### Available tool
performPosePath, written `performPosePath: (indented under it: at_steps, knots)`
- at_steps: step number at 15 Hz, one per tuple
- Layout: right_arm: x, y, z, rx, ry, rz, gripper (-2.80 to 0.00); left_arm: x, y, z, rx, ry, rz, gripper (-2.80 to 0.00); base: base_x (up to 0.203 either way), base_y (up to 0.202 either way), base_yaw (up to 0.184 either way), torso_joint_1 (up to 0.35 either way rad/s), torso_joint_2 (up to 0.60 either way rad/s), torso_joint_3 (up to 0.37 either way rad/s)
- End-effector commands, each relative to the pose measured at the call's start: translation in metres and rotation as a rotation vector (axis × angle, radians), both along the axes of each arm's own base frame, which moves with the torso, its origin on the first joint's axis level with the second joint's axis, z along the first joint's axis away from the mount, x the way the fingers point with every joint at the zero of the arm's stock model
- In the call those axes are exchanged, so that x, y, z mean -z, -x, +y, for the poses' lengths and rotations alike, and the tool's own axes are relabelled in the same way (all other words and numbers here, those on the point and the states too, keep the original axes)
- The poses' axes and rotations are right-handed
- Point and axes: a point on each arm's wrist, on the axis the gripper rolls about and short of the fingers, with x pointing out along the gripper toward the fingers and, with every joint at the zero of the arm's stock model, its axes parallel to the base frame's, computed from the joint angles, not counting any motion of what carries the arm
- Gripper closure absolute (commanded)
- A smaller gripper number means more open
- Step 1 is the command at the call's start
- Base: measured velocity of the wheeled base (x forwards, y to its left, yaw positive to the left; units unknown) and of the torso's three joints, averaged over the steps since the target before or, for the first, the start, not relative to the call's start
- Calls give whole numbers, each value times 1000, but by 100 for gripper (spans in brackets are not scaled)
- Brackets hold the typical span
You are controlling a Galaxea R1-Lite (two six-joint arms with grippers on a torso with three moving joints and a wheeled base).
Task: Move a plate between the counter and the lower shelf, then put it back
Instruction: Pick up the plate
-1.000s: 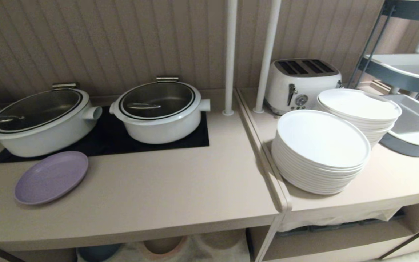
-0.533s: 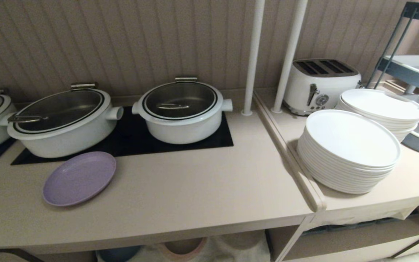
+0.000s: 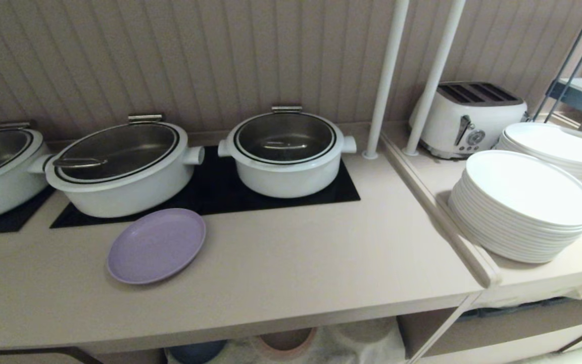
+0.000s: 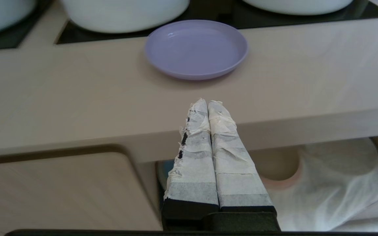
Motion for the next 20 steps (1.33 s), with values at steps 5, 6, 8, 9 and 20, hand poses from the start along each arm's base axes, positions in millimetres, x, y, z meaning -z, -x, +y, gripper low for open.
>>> performPosePath:
  at_steps: [5, 6, 8, 9, 20]
  knots:
    - [0, 0, 0, -3, -1, 2, 0, 0, 0, 0, 0, 4, -2, 0, -184, 180, -2, 5, 2, 2]
    - [0, 0, 0, -3, -1, 2, 0, 0, 0, 0, 0, 4, -2, 0, -141, 149, -2, -12, -7, 2]
    - [0, 0, 0, 0, -1, 2, 0, 0, 0, 0, 0, 4, -2, 0, -14, 23, 4, -4, -4, 0]
    - [0, 0, 0, -2, -1, 2, 0, 0, 0, 0, 0, 4, -2, 0, 0, 0, 0, 0, 0, 0]
    - [0, 0, 0, -1, -1, 2, 0, 0, 0, 0, 0, 4, -2, 0, 0, 0, 0, 0, 0, 0]
